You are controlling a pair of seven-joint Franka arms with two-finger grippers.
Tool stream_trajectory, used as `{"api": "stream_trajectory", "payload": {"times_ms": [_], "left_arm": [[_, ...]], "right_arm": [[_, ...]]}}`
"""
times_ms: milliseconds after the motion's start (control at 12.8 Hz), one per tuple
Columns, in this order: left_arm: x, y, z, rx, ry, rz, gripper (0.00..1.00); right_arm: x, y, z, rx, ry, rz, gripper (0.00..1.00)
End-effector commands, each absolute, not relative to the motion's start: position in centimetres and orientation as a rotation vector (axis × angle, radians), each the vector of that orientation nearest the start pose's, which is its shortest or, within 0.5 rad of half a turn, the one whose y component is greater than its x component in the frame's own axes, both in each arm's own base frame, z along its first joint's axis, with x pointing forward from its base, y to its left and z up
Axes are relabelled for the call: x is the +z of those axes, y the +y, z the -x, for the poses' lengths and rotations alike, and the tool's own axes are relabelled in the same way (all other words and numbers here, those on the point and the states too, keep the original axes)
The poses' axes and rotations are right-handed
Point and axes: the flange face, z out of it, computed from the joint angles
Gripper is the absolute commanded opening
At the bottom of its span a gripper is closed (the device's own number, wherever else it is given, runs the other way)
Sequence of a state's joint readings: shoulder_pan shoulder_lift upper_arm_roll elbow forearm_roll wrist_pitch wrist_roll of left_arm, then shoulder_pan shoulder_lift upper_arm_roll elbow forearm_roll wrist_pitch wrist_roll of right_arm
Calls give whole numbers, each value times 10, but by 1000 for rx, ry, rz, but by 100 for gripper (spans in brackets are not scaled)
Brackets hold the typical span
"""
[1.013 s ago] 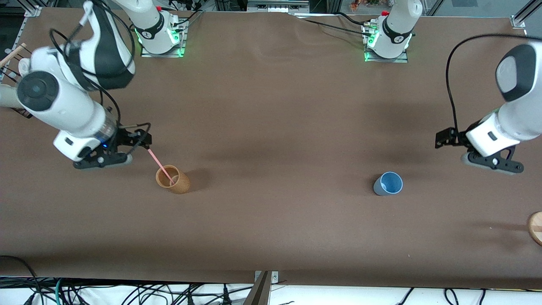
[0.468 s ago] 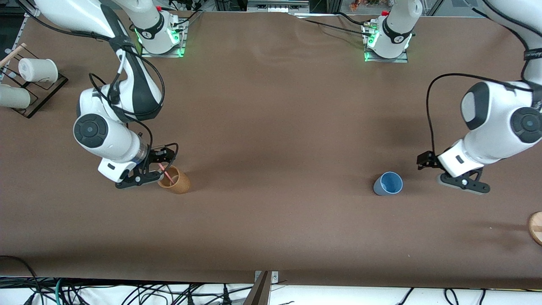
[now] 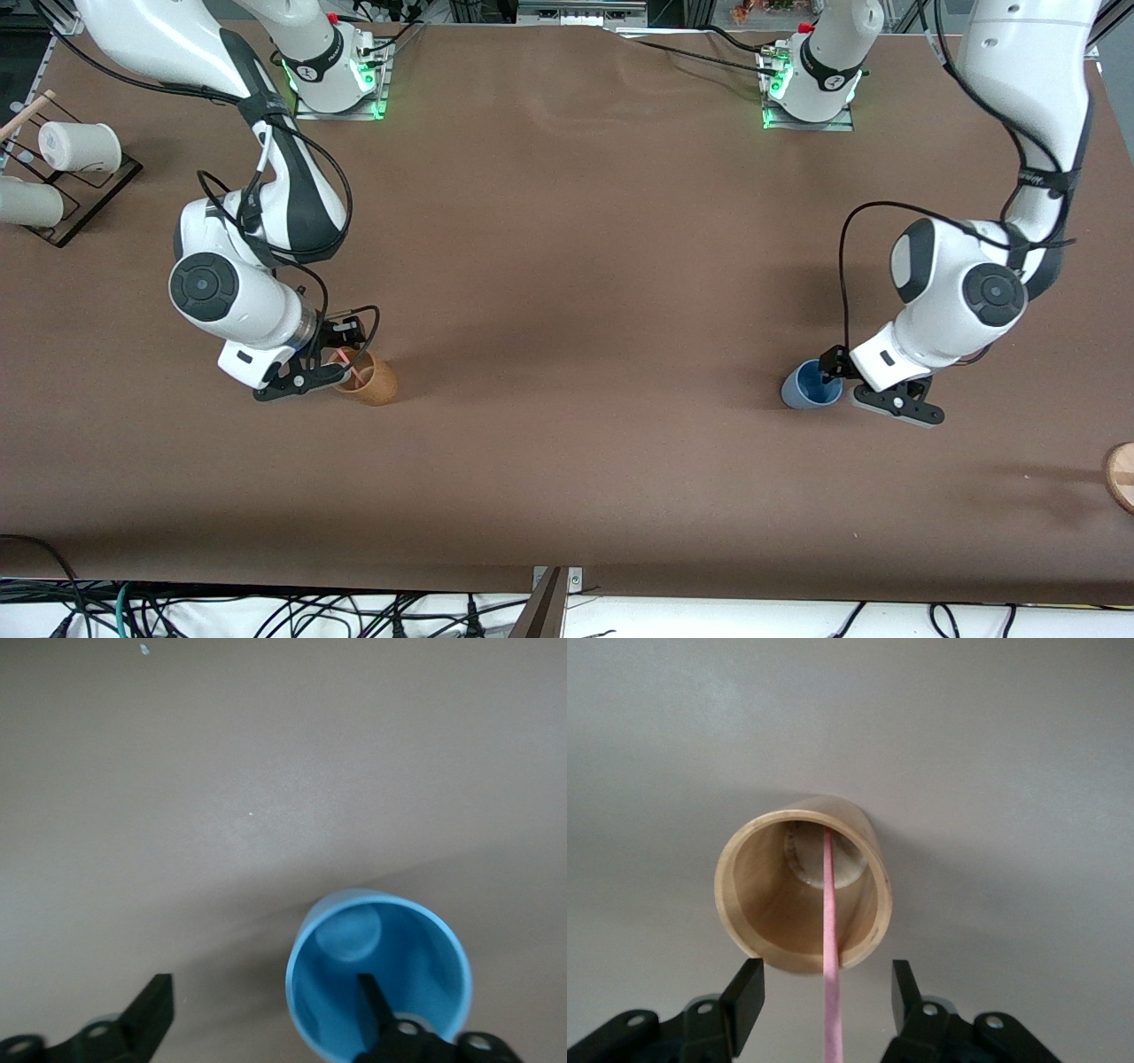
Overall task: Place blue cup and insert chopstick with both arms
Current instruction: 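Grasp the pink chopstick with the right gripper while the left gripper grasps the cup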
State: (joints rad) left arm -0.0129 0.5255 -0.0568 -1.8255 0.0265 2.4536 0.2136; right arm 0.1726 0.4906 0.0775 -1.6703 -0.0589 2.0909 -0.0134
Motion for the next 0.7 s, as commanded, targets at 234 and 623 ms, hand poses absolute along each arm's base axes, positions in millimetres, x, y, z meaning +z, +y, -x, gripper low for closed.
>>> {"api": "stream_trajectory", "payload": {"times_ms": [234, 623], "left_arm": [[223, -72, -648, -126, 529, 3136, 0], [256, -101, -655, -152, 572, 3152, 0]], "right_arm": [[319, 154, -645, 168, -474, 3127, 43], [319, 154, -645, 171, -466, 3126, 13]]}}
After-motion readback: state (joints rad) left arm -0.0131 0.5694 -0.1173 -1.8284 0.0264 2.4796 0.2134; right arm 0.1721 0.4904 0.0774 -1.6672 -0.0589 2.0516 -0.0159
